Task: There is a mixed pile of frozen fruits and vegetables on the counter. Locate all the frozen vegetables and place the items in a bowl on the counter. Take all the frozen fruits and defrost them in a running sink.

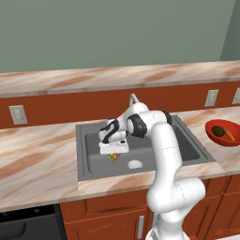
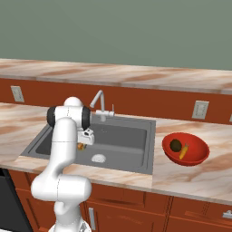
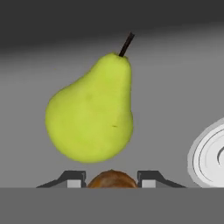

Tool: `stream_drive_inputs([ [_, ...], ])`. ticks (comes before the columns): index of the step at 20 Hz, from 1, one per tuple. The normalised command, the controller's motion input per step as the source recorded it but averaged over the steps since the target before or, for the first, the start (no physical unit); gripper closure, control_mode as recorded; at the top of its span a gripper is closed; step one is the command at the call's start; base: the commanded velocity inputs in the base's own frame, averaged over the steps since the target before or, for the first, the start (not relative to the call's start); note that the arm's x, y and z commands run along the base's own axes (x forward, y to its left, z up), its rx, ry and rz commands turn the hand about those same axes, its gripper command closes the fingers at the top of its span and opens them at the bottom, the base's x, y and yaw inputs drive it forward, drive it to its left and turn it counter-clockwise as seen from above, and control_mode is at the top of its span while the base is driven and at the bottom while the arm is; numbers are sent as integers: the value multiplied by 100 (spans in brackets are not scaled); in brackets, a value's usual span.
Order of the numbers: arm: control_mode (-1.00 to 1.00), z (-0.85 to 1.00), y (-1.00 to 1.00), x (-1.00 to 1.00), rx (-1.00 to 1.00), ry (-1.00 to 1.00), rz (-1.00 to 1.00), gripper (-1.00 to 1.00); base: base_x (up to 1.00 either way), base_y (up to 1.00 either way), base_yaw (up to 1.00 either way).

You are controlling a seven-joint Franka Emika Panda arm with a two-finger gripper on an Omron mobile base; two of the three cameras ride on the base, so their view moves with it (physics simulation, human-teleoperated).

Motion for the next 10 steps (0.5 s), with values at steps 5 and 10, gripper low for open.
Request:
stream_drive_inputs([
  [5,-100,-22,-2,0,0,12,-12,-100,0,0,0],
  [10,-100,-22,-1,-6,-1,5,-12,-100,0,0,0],
])
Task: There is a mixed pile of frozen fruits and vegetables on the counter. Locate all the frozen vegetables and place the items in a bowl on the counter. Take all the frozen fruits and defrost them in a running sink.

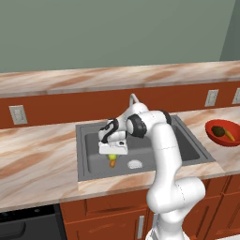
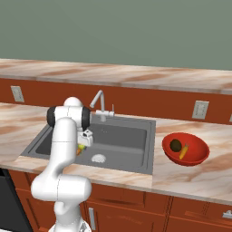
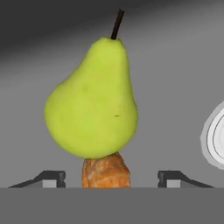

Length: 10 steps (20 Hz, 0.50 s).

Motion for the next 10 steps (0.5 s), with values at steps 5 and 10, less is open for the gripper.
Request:
stream_drive_inputs([
  [5,-100,-17,2,-7,-6,3,-12,-100,0,0,0],
  [10,-100,26,36,-22,-9,5,-10,-100,0,0,0],
])
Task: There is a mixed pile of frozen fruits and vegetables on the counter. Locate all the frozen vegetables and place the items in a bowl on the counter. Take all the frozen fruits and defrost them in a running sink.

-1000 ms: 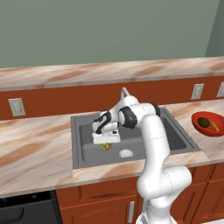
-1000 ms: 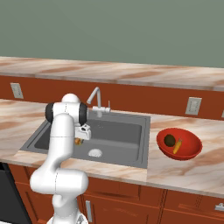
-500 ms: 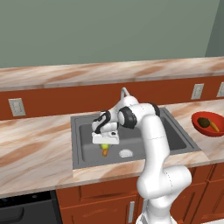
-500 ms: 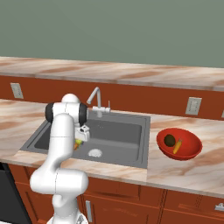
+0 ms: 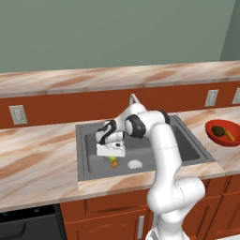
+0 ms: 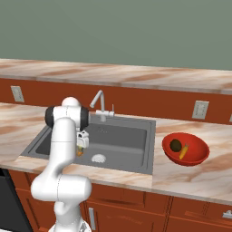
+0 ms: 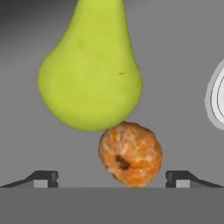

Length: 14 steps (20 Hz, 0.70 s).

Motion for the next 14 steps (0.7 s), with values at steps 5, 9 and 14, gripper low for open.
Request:
stream_drive_inputs([
  [5,-100,47,7,-36,-5,-3,-9,-100,0,0,0],
  [9,-100,57,-6,-32,0,-14,-8,-100,0,0,0],
  [14,-100,77,0,-29,0,-8,-5,-100,0,0,0],
])
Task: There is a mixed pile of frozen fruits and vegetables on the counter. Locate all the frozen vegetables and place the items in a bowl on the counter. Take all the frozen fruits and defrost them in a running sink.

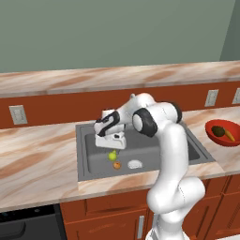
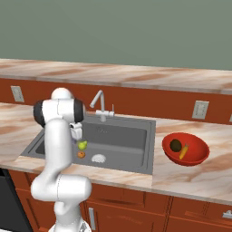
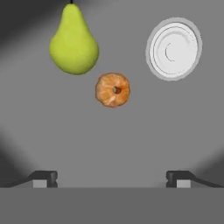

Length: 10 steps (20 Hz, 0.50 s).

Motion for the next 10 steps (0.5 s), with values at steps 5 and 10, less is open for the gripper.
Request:
stream_drive_inputs([
  [5,-100,89,0,-32,-1,-8,-7,-100,0,0,0],
  [10,-100,100,5,-35,-2,-5,-7,-100,0,0,0],
])
